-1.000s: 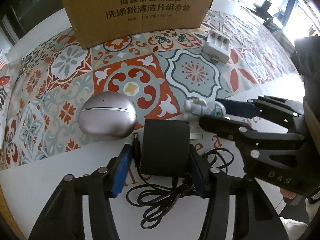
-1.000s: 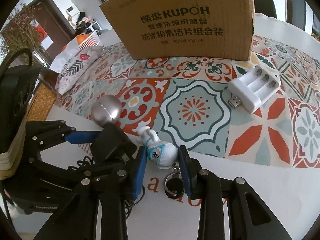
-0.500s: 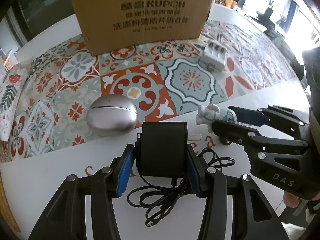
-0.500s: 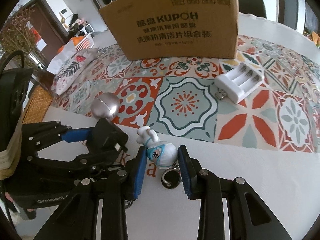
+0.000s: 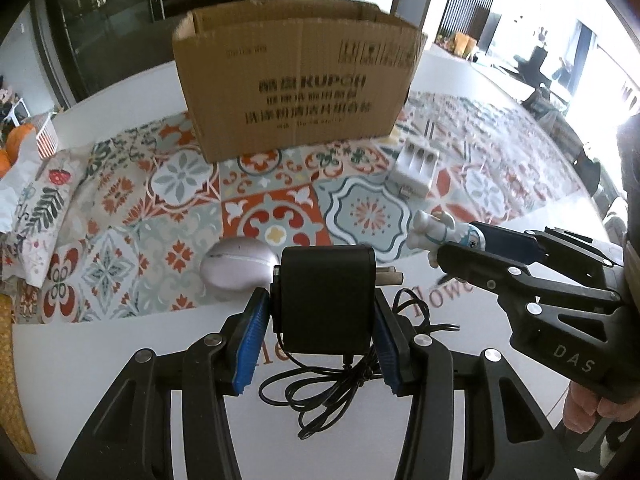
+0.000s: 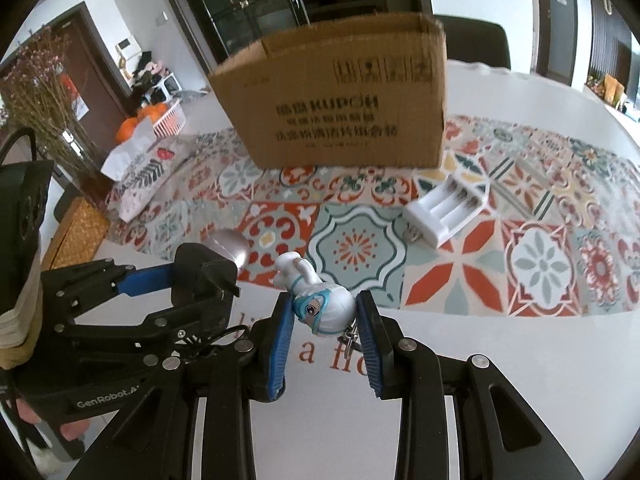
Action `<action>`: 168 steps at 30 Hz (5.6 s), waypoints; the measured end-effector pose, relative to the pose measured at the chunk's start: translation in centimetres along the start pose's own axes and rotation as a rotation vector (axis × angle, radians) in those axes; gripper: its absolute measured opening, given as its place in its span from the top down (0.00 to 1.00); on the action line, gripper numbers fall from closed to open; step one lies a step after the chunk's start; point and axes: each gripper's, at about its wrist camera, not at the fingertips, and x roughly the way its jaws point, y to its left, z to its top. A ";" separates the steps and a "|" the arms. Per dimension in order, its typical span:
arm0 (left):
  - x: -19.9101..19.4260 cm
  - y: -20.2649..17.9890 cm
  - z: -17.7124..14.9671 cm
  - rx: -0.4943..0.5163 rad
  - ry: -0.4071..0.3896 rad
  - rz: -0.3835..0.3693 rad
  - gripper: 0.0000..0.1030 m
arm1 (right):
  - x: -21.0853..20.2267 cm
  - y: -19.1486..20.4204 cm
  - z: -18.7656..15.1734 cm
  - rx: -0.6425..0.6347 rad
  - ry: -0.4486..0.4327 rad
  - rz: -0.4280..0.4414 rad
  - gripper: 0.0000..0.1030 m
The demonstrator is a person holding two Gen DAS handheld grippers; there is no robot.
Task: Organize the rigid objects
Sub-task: 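Carry the adapter and figurine with both grippers over the box, then open both grippers to drop the adapter and figurine into the box, then withdraw both grippers toward the silver egg speaker and white charger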
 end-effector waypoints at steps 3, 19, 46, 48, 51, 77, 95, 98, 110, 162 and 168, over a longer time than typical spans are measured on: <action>-1.0 0.0 0.6 -0.003 -0.032 0.009 0.53 | -1.0 0.3 0.7 -0.009 -0.029 -0.010 0.68; -5.8 0.3 4.8 0.005 -0.192 0.039 0.53 | -5.3 1.5 5.0 -0.039 -0.179 -0.041 0.68; -9.6 1.6 13.8 -0.011 -0.340 0.052 0.53 | -8.6 2.2 13.9 -0.047 -0.356 -0.065 0.68; -9.6 1.7 14.5 -0.013 -0.342 0.053 0.53 | -8.5 2.1 14.5 -0.045 -0.359 -0.062 0.68; -9.5 1.9 15.3 -0.014 -0.345 0.055 0.53 | -8.3 1.9 15.5 -0.039 -0.357 -0.058 0.68; -6.4 3.9 22.5 -0.021 -0.320 0.093 0.53 | -5.2 0.5 22.7 -0.061 -0.323 -0.096 0.68; -0.7 4.6 24.8 -0.012 -0.196 0.124 0.53 | 0.6 -2.2 24.9 -0.025 -0.156 -0.097 0.68; 0.3 4.7 24.6 -0.004 -0.171 0.119 0.53 | 1.5 -2.6 24.5 -0.029 -0.133 -0.102 0.68; 2.8 4.6 23.9 -0.016 -0.101 0.117 0.53 | 3.3 -3.7 23.0 -0.022 -0.072 -0.101 0.65; -3.3 4.4 6.4 -0.058 -0.275 0.155 0.33 | -2.2 0.8 8.3 0.027 -0.273 -0.226 0.32; -2.5 4.3 4.2 -0.065 -0.264 0.138 0.30 | -2.1 0.6 6.2 0.060 -0.298 -0.279 0.27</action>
